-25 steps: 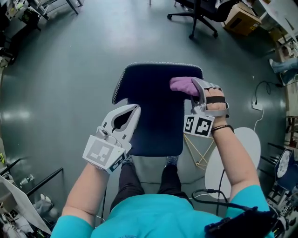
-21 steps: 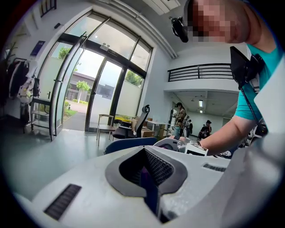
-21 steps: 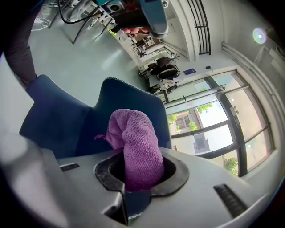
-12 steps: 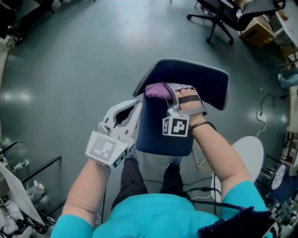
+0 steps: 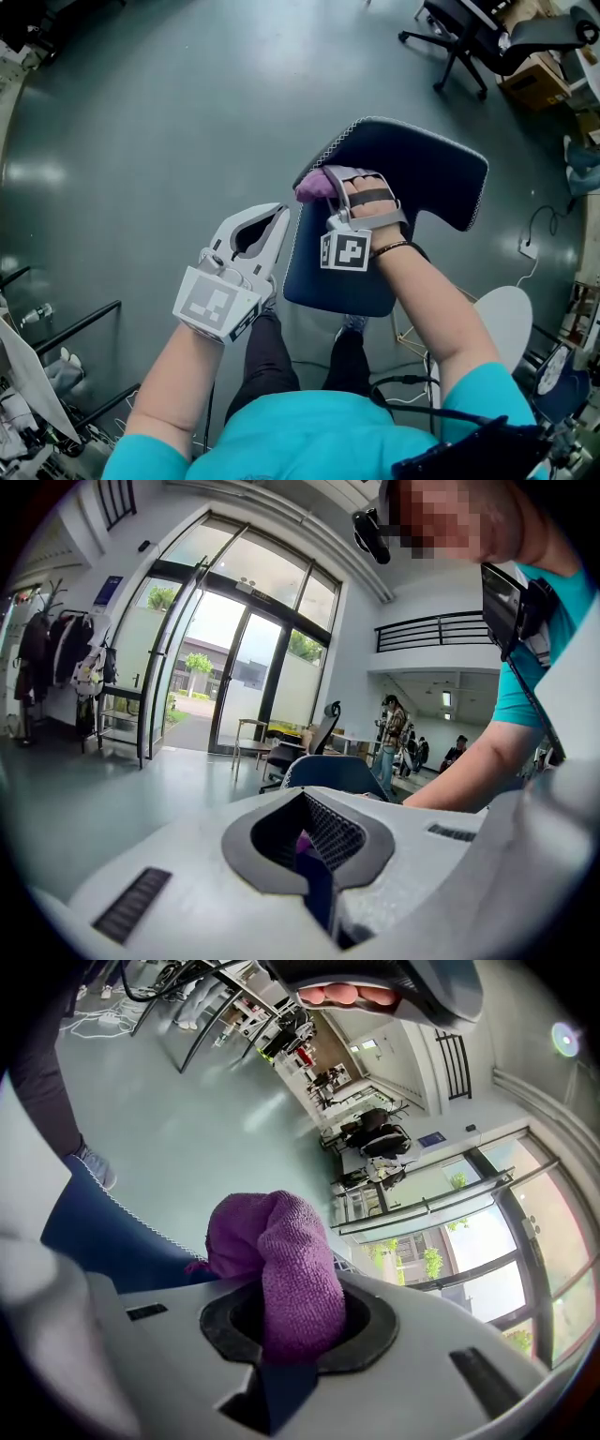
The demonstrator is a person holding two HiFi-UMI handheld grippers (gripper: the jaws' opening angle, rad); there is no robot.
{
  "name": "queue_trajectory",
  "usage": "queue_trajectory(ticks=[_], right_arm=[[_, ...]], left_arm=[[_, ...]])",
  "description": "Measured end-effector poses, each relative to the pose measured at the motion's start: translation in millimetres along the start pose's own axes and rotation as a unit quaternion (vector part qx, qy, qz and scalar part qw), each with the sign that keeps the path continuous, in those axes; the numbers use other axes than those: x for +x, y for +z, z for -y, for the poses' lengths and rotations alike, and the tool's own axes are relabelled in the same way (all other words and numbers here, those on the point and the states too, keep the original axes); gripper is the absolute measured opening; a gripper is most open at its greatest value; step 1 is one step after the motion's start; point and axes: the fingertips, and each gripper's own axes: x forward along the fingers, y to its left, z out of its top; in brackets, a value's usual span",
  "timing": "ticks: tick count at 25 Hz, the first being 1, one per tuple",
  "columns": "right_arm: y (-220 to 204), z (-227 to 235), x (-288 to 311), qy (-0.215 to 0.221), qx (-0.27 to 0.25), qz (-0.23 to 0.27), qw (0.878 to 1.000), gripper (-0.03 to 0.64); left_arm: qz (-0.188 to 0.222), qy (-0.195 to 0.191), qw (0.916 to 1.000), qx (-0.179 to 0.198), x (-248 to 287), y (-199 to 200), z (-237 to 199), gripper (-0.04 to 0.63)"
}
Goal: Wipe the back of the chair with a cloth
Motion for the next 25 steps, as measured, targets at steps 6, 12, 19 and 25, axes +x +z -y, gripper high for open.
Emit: queue_trajectory(ticks=[6, 12, 19, 25], right_arm=[[-13, -8, 6, -0.001, -0.031, -0.020, 0.999, 0.089], [-33, -24, 12, 0.015, -0.056, -0.040, 0.997, 0.089], [-58, -38, 8, 0.030, -0.082, -0.060, 0.994, 0.089], [-141, -50, -12, 0.030, -0.136, -0.081, 0.987, 0.089]], left_arm=[[-0.003, -0.006, 1.0000, -0.004, 0, -3, 3, -0.009], [-0.009, -0.025, 0.9996, 0.000, 1, -2, 10, -0.009], [-0.014, -0.045, 0.9989, 0.004, 6, -2, 20, -0.009], [-0.022, -0.059, 0.9979, 0.011, 56, -4, 68, -0.009]])
